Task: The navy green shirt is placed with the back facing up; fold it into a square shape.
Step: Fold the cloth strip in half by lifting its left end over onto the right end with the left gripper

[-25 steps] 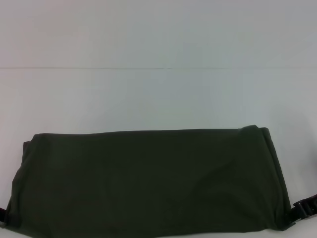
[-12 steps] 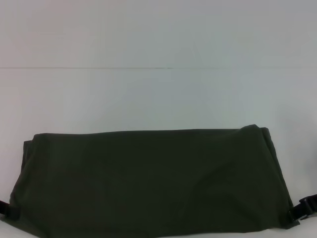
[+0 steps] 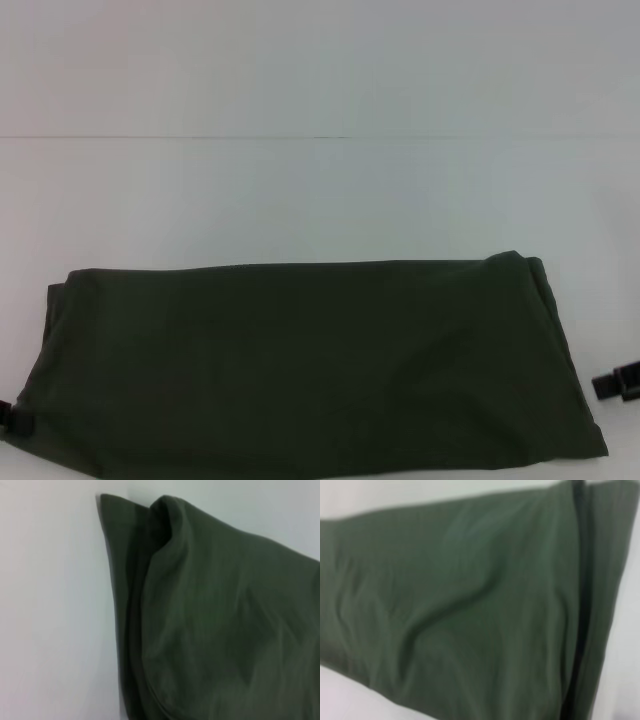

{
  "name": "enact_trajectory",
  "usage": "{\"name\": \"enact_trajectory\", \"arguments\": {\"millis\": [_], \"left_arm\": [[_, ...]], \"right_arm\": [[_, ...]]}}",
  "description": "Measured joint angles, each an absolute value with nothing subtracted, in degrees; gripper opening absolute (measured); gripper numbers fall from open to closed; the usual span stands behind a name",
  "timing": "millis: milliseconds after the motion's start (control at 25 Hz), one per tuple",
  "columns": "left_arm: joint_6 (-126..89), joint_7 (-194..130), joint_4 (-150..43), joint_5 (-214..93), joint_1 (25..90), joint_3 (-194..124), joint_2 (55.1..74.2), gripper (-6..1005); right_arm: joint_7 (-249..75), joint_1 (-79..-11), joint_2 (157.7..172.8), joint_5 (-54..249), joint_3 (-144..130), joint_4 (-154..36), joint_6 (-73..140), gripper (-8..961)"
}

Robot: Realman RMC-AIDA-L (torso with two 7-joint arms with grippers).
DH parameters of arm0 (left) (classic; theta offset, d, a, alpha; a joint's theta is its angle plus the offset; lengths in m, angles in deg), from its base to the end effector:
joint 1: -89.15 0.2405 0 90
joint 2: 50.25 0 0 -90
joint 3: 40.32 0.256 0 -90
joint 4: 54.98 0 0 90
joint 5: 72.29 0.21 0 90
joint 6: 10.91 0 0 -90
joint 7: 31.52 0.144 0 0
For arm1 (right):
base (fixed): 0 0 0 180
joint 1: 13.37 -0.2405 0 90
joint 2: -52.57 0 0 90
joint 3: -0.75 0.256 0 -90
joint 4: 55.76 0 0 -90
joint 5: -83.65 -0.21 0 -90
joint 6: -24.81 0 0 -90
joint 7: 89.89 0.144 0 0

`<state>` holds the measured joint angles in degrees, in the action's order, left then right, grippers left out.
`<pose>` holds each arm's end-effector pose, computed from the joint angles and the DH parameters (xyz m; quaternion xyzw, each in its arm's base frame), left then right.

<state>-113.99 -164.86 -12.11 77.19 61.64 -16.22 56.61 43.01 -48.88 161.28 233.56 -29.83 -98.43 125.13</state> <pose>-0.3614 0.2763 0.1049 -0.7243 -0.6831 -0.0446 0.0822 0.3184 0.3240 0.0824 -0.7850 0.6154 0.0023 0.0711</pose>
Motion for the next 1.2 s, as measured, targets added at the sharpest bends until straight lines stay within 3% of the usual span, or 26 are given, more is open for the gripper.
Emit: {"name": "enact_trajectory", "arguments": {"millis": [240, 360, 440, 480, 600, 720, 1040, 1200], "left_arm": [[-114.32, -165.5, -12.17, 77.22, 62.22, -18.28, 56.49, 45], [-114.1, -165.83, -12.18, 77.21, 62.27, -18.32, 56.57, 57], [-113.74, -166.74, -12.15, 77.22, 62.29, -18.69, 56.68, 64], [-113.74, -166.74, -12.15, 77.22, 62.29, -18.69, 56.68, 68], [-113.06, -167.75, -11.93, 77.21, 62.44, -19.0, 56.71, 80], [-112.75, -168.16, -11.86, 77.21, 62.59, -18.92, 56.77, 88], [-113.85, -169.45, -11.87, 77.89, 62.63, -18.8, 56.78, 152], [-114.52, -169.83, -11.74, 77.91, 62.59, -18.81, 56.72, 286]], "right_arm": [[33.98, -48.5, 160.55, 225.42, -22.14, -97.99, 128.77, 657], [21.51, -47.87, 161.06, 216.57, -21.69, -94.37, 130.15, 725], [9.31, -47.83, 163.21, 212.24, -22.08, -90.2, 129.42, 785], [9.31, -47.83, 163.21, 212.24, -22.08, -90.2, 129.42, 815], [2.25, -48.44, 166.31, 211.89, -23.27, -89.67, 127.34, 905], [0.1, -49.25, 167.97, 211.87, -26.37, -89.78, 124.6, 905], [-1.82, -49.96, 168.96, 211.37, -28.41, -89.3, 121.69, 905], [-2.69, -50.08, 168.99, 211.32, -28.43, -89.31, 121.46, 905]]}}
